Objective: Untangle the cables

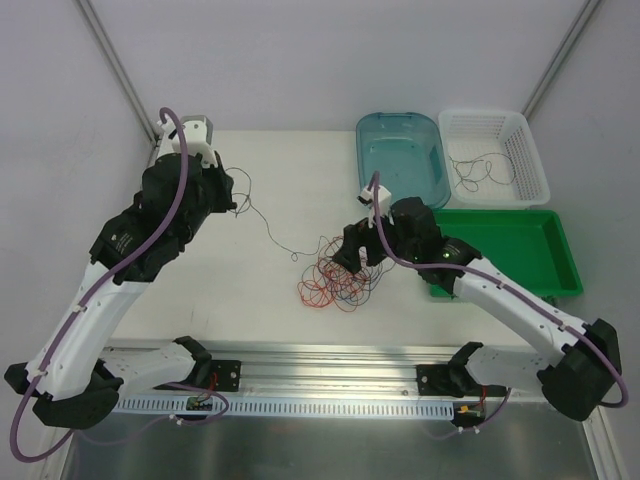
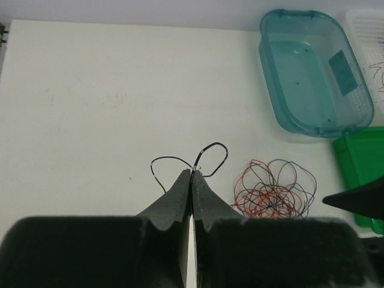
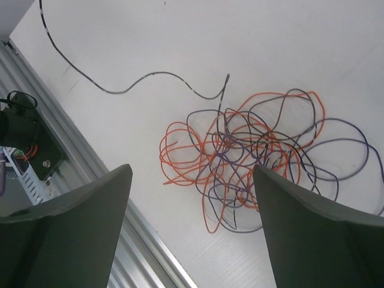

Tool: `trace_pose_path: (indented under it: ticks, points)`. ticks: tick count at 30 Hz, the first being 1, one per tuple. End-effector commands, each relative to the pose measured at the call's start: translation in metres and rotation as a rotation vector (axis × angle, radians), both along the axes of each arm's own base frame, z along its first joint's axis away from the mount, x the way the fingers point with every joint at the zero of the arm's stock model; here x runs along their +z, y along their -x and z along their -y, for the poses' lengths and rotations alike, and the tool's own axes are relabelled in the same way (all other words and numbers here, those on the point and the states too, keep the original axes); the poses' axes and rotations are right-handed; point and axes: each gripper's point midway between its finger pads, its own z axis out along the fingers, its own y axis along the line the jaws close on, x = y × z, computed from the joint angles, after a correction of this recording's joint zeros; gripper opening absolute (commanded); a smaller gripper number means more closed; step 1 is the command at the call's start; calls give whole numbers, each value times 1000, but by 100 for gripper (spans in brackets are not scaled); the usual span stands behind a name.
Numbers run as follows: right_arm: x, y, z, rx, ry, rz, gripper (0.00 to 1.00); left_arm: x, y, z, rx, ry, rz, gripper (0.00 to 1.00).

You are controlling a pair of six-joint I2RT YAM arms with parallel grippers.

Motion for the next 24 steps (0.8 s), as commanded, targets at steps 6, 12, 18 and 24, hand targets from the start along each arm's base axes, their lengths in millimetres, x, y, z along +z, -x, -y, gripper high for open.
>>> trace_pose_path:
  ticks: [6, 12, 18, 24]
  points:
    - [-19, -37, -42, 109, 52, 41, 86, 6, 15, 16, -84, 129, -13, 0]
    - [-48, -50, -60, 137, 78, -18, 45, -4, 16, 16, -83, 116, -33, 0]
    - [25, -52, -33, 56, 131, 112, 1, -38, 14, 7, -37, 56, -88, 0]
    - [126, -48, 18, -127, 163, 353, 1, -78, 8, 2, 23, -6, -166, 0]
